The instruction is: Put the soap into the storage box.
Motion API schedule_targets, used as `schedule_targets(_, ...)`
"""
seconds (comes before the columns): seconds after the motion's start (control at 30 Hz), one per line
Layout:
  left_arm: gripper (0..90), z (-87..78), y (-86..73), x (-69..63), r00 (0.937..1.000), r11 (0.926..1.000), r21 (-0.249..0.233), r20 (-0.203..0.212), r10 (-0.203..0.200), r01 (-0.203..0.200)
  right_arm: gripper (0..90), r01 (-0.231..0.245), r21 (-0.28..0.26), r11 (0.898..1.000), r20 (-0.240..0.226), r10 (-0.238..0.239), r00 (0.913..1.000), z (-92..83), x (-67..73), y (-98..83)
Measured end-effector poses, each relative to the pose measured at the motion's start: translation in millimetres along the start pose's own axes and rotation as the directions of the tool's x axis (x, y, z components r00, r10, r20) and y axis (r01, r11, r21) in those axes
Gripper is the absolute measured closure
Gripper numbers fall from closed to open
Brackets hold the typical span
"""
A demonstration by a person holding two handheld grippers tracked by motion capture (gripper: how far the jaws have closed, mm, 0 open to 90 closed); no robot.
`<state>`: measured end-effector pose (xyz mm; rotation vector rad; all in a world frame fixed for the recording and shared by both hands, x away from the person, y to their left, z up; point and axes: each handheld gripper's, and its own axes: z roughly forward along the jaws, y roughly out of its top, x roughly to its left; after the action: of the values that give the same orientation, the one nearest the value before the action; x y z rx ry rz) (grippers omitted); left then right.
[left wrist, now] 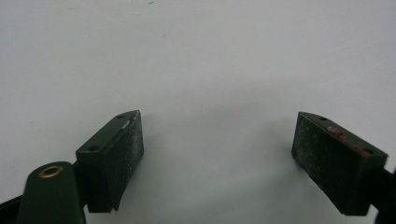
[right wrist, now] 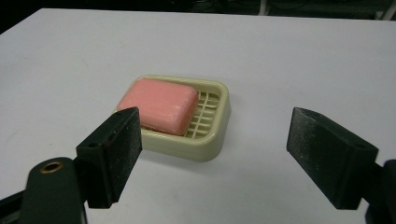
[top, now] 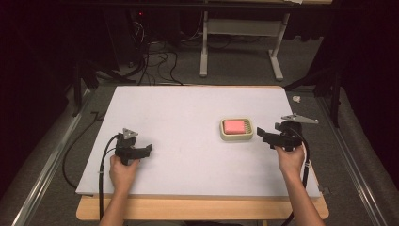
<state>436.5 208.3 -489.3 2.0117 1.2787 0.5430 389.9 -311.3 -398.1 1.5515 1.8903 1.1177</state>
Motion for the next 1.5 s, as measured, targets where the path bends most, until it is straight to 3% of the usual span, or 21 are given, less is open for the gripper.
schedule_targets(0.67, 17.1, 0.0, 0.0, -0.1, 1.0000, 1.0000, 0.000, 0.000, 0.000, 0.000, 18.6, 0.010, -0.017, 1.000, -0.026, -0.011, 0.9996, -10.8, 3.2, -17.4)
schedule_targets(1.5, 17.1, 0.0, 0.0, -0.2, 1.0000, 1.0000, 0.000, -0.001, 0.000, 0.000, 18.8, 0.005, 0.009, 1.000, -0.052, -0.005, 0.9986, -12.9, 7.2, -40.0)
